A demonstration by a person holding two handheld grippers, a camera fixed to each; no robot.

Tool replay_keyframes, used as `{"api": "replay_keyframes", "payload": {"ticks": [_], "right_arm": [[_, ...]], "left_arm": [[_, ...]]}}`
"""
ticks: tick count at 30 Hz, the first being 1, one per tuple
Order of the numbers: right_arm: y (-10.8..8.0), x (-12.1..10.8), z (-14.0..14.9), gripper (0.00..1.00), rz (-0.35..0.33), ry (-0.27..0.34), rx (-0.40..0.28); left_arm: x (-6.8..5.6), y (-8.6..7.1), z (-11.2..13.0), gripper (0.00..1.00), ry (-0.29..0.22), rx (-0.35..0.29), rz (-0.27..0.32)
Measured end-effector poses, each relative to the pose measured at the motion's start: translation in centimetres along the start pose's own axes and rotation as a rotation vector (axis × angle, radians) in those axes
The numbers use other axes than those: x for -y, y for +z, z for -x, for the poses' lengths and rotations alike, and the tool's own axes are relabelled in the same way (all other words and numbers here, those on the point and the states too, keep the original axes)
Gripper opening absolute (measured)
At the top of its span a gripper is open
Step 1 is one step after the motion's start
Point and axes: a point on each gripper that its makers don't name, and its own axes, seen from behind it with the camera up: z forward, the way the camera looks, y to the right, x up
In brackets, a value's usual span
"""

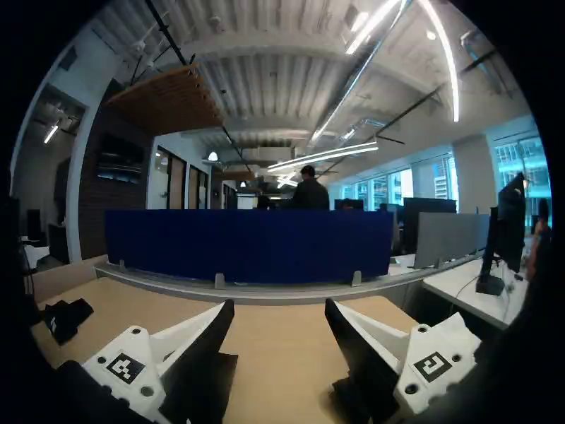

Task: Fold towel

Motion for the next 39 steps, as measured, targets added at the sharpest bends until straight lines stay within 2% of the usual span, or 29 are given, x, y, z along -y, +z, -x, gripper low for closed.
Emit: {"api": "replay_keyframes", "payload": {"ticks": [3, 7, 14, 18, 24, 30, 39], "right_arm": [[0.0, 0.1, -0.1, 1.00, -0.022, -0.005, 0.026], [0.0, 0.9, -0.6, 1.00, -0.080, -0.032, 0.055], [-0.5, 4.1, -0.6, 1.00, -0.252, -0.093, 0.137], [-0.9, 5.4, 0.1, 1.00, -0.332, -0.127, 0.203], [-1.4, 6.6, 1.2, 1.00, -0.399, -0.182, 0.286], [-1.4, 7.3, 2.1, 1.00, -0.422, -0.202, 0.314], [-1.9, 8.3, 5.8, 1.00, -0.462, -0.224, 0.386]], "left_arm": [[-1.6, 0.2, 0.3, 0.94, 0.002, 0.011, 0.017], [-3.4, 0.2, 0.4, 0.94, 0.027, 0.038, 0.081], [-6.7, -0.2, 1.6, 0.94, 0.095, 0.123, 0.236], [-8.0, -0.6, 2.2, 0.94, 0.126, 0.164, 0.305], [-9.2, -0.9, 2.9, 0.94, 0.127, 0.203, 0.376], [-9.7, -0.7, 4.6, 0.94, 0.140, 0.232, 0.397], [-10.6, -0.9, 8.8, 0.94, 0.152, 0.313, 0.434]]}}
